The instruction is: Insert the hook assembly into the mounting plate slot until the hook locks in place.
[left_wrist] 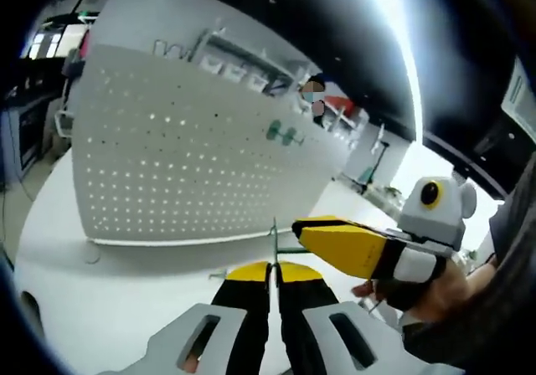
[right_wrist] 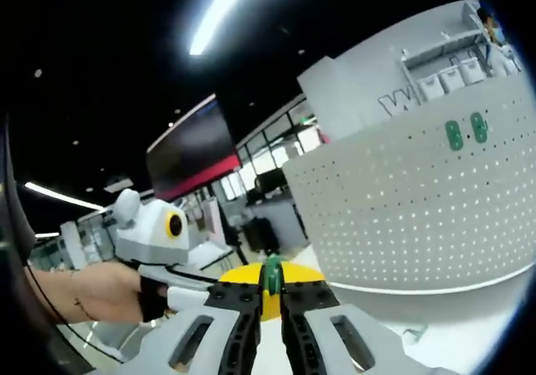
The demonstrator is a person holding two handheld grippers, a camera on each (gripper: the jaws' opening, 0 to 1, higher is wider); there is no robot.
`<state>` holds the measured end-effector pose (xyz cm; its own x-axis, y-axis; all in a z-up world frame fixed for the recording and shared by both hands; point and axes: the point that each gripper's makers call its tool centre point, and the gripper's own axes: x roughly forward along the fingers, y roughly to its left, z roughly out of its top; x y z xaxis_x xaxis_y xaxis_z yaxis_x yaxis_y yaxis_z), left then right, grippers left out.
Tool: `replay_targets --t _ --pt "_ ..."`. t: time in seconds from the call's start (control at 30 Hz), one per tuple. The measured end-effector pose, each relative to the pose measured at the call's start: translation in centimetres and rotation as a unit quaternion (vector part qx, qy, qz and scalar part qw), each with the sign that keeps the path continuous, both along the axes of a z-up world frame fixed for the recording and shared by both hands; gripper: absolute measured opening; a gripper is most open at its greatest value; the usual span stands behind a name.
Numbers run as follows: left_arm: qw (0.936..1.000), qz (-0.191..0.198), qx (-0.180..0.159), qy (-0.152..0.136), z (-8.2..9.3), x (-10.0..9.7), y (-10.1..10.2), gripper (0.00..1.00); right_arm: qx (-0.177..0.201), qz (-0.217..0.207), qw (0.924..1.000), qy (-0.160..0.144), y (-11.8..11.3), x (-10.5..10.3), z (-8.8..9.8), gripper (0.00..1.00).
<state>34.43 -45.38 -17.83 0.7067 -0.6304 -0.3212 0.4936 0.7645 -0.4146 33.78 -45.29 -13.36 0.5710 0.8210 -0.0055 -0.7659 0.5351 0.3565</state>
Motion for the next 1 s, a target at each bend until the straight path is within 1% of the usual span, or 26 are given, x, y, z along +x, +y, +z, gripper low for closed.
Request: replay_targets --t 0.07,0.17,0.27,0.37,0.43,0.47,0.5,0.53,0.63,0.7,0.8,0.87,1.0 --pt "0.9999 0.004 0.01 -0.002 -0.1 0.2 0.3 0.02 0.006 0.002 0.9999 0.009 -0.3 -0.1 0.1 0.07" --pt "0.9997 0.008 0.024 -0.005 -0.2 0.3 0.7 0.01 0.01 0.003 0.9999 0.012 -1.0 -0.1 0.4 0.08" --pt "0.9995 0.012 0.03 -0.005 -0.3 0.4 1.0 0.01 0.013 0.002 0.9997 0.019 -1.6 0.1 0.4 0.1" --pt "0.9985 0.018 0.05 -0.011 -0.5 0.5 1.5 0.01 0.019 0.004 0.999 0.04 -2.7 0.1 0.2 0.1" --pt "0.9975 0.02 0.066 -0.016 -0.5 0.6 1.7 0.01 0.021 0.007 0.9985 0.05 -3.0 0.1 0.0 0.1" --pt "0.9964 0.019 0.08 -0.02 -0.6 0.7 1.8 0.01 0.023 0.01 0.9978 0.061 -3.2 0.0 -0.2 0.1" --pt "0.996 0.019 0.085 -0.021 -0.6 0.7 1.8 0.01 0.021 0.013 0.9973 0.069 -3.2 0.0 -0.4 0.12" --pt "0.9954 0.019 0.091 -0.023 -0.6 0.8 1.8 0.01 0.022 0.016 0.9967 0.077 -3.2 -0.1 -0.6 0.13" --pt "0.9938 0.02 0.105 -0.034 -0.4 0.8 1.7 0.01 0.026 0.016 0.9959 0.085 -3.1 -0.2 -0.8 0.14" --pt "0.9912 0.015 0.124 -0.044 -0.4 0.8 1.6 0.01 0.027 0.019 0.9954 0.089 -2.8 -0.4 -0.9 0.14" --pt "0.9904 0.008 0.126 -0.056 0.0 0.7 1.0 0.01 0.037 0.024 0.9945 0.095 -2.0 -0.5 -0.7 0.14" --pt "0.9902 0.007 0.124 -0.063 0.2 0.7 0.8 0.01 0.035 0.026 0.9943 0.097 -1.5 -0.5 -0.7 0.13" --pt "0.9882 0.001 0.128 -0.085 0.8 0.5 0.3 0.01 0.044 0.03 0.9933 0.103 -0.7 -0.4 -0.6 0.13"
